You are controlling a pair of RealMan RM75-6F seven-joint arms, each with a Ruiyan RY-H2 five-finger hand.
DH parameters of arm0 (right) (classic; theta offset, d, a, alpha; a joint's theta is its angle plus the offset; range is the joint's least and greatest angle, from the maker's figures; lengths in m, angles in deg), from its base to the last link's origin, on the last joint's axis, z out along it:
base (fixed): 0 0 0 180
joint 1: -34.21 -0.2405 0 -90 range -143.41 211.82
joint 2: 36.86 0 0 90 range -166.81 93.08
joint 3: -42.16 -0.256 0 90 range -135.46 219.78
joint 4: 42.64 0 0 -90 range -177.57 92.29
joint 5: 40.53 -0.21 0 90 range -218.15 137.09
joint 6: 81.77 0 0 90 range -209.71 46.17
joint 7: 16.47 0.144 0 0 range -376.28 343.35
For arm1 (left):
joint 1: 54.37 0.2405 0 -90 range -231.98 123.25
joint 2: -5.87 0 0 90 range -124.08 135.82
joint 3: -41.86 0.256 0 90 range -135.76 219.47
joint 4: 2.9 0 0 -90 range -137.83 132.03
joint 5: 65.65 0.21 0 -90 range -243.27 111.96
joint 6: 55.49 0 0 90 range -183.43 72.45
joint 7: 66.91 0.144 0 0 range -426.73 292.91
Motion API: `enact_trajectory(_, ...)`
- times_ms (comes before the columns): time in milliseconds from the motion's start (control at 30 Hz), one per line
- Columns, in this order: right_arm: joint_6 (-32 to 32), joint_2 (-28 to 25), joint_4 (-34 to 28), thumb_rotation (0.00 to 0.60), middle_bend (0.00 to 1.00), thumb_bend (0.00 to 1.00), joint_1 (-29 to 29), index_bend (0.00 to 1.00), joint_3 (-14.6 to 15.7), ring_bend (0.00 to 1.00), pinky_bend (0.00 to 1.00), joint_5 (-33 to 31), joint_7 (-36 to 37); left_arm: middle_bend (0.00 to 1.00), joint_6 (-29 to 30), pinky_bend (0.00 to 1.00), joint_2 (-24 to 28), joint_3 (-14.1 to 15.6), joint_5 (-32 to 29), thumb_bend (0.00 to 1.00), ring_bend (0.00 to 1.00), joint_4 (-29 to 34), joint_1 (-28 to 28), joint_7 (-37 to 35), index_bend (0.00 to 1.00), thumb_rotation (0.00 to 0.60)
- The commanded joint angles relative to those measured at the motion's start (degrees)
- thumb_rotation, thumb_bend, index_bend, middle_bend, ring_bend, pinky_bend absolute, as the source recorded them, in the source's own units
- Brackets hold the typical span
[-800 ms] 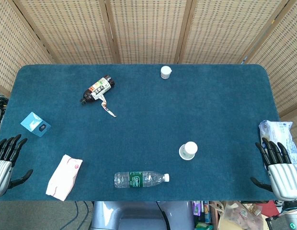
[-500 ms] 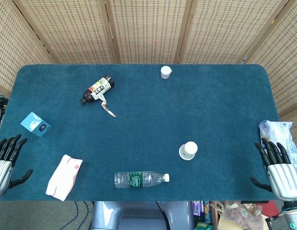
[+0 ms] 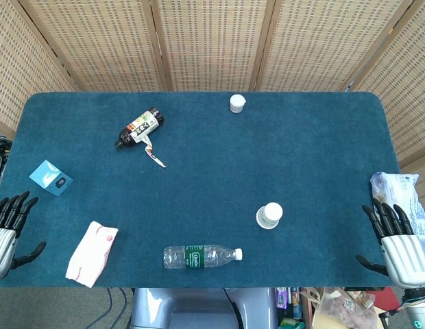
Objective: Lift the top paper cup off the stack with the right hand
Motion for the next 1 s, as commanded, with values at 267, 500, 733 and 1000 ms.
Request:
enact_trajectory(267, 0.0, -0.29, -0.79, 0.6, 0.0, 0.13, -0.16, 0.0, 0.2, 0.0, 0.0, 0.5, 1.11, 0.0, 0.26, 0.0, 0.01, 0.08, 0.01, 0.27, 0.0, 0.44, 0.22, 0.51, 0.0, 0.6)
enact_trajectory(500, -0.11, -0.08, -2.94, 0.6, 0.0, 0.13, -2.81, 0.0, -1.42, 0.0, 0.0, 3.51, 0.22, 0.0, 0.16, 0.0, 0.0, 0.08, -0.01, 0.27, 0.0, 0.47, 0.19, 0.49, 0.0, 0.6)
enact_trajectory(733, -8.48, -2.89, -11.14, 0.6, 0.02, 0.13, -8.62, 0.11, -3.91, 0.0, 0.0, 2.13, -7.28, 0.0, -0.14, 0.0, -0.13, 0.09, -0.05, 0.27, 0.0, 0.46, 0.07, 0.84, 0.0, 0.6)
enact_trajectory(1000, -21.09, -2.23, -18.52, 0.6, 0.03, 0.13, -15.96, 0.16, -6.47, 0.0, 0.0, -5.37, -19.21, 0.0, -0.2, 0.0, -0.16, 0.04, -0.17, 0.27, 0.0, 0.41, 0.04, 0.85, 0.0, 0.6)
